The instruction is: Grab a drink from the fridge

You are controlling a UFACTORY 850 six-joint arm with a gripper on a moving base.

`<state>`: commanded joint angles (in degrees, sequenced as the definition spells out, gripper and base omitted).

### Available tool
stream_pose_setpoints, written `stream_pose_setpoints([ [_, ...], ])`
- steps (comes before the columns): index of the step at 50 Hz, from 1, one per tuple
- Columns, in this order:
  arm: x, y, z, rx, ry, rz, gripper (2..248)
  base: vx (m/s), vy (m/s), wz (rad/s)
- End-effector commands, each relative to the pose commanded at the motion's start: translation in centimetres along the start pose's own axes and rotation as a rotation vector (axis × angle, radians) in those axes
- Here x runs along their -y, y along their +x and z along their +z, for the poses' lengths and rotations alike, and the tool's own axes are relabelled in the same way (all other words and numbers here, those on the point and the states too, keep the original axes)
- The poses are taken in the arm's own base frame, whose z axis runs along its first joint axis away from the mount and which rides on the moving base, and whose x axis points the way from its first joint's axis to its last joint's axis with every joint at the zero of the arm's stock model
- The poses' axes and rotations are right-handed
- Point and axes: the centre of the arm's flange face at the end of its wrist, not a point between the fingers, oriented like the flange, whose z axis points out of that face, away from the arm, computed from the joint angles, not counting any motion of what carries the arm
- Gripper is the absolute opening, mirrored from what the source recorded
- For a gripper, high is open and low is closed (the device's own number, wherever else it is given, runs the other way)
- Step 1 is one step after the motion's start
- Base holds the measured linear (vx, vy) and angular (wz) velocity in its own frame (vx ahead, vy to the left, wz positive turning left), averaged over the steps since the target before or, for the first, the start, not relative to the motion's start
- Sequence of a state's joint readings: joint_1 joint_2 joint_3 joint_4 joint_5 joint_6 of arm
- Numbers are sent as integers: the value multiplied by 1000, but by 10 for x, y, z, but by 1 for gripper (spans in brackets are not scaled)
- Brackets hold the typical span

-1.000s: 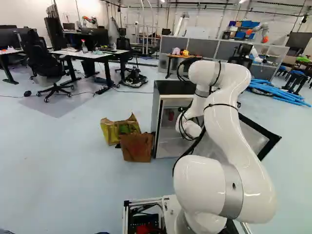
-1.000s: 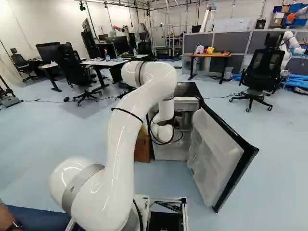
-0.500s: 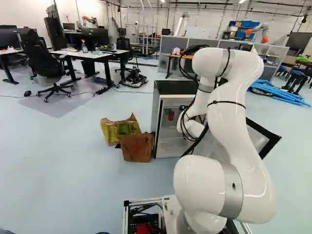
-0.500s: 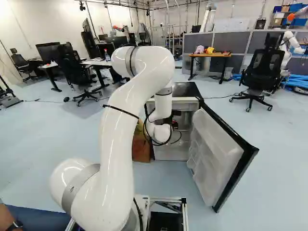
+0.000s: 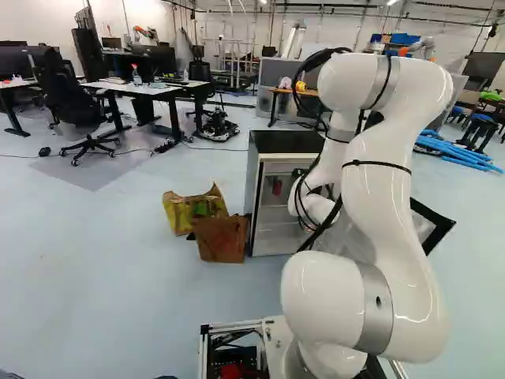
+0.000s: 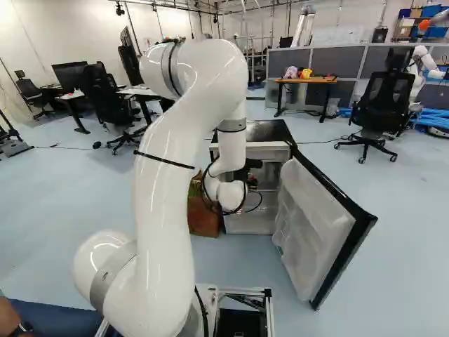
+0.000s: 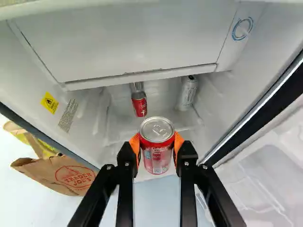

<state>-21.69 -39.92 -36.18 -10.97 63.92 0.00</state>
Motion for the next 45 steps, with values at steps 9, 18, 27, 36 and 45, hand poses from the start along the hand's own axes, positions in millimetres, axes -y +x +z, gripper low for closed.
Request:
stream_pose_setpoints([
  [9, 3, 3, -24, 2, -2, 2, 92, 0, 0, 0],
  [18, 5, 4, -47, 3, -5, 3, 92, 0, 0, 0],
  [27, 9, 6, -71, 1, -7, 4, 92, 0, 0, 0],
  [36, 12, 7, -94, -5, -9, 4, 92, 0, 0, 0],
  [45, 15, 9, -114, -14, -10, 2, 92, 0, 0, 0],
])
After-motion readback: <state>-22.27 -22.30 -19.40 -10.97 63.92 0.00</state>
